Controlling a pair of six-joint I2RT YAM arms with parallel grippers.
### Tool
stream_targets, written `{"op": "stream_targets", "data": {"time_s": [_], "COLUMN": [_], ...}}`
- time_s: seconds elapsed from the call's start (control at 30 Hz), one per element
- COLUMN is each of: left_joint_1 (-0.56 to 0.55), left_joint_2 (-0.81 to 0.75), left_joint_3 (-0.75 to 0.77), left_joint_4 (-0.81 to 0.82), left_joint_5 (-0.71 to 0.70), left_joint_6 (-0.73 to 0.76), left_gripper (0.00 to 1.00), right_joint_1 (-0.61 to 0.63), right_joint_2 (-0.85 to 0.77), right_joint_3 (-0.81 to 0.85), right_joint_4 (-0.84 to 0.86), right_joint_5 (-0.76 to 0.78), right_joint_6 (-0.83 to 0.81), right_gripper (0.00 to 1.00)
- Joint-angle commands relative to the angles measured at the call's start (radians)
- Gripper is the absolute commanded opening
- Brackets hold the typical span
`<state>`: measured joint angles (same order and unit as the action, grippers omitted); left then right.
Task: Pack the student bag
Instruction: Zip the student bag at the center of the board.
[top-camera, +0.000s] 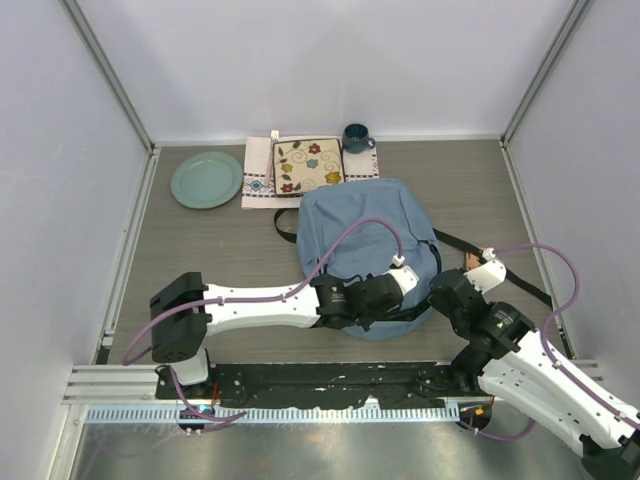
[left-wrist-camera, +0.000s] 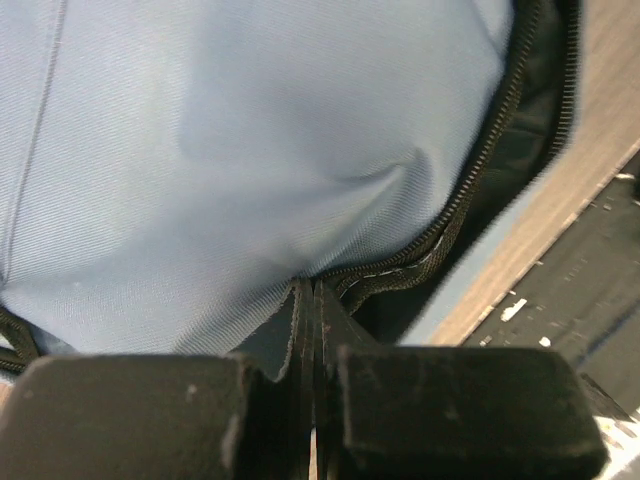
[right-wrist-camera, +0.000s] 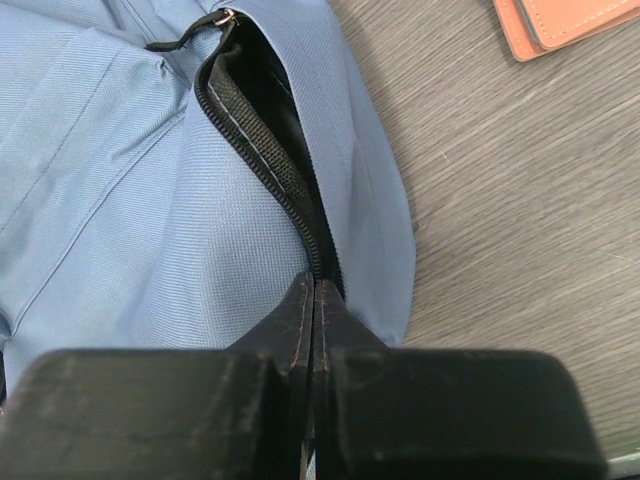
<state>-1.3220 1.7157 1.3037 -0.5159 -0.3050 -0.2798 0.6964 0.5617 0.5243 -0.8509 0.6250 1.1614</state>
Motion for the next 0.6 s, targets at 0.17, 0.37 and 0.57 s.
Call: {"op": "stream_targets", "data": {"time_s": [0.17,0.37,0.57], "left_joint_1": [0.004,0.001,-0.005], "left_joint_2": [-0.054,-0.111,-0.191], "left_joint_3": [-0.027,-0.084,-0.122], "left_joint_4": [0.094,0.103,0.108], "left_joint_5": [-0.266,-0.1,0.107], "left_joint_6": [0.028,-0.019,-0.123], "left_gripper": [0.0,0.0,0.21], "right_joint_1": [-0.001,-0.001,0.0], "right_joint_2": [0.067,0.034,-0.088], "right_joint_3": [0.013,0.028,0.089], "right_joint_4": [0.105,0.036,-0.083], "right_joint_5": [0.021,0.042,0.093], "right_joint_6": [0.012,0.011,0.02], "right_gripper": [0.01,0.03,0.49]}}
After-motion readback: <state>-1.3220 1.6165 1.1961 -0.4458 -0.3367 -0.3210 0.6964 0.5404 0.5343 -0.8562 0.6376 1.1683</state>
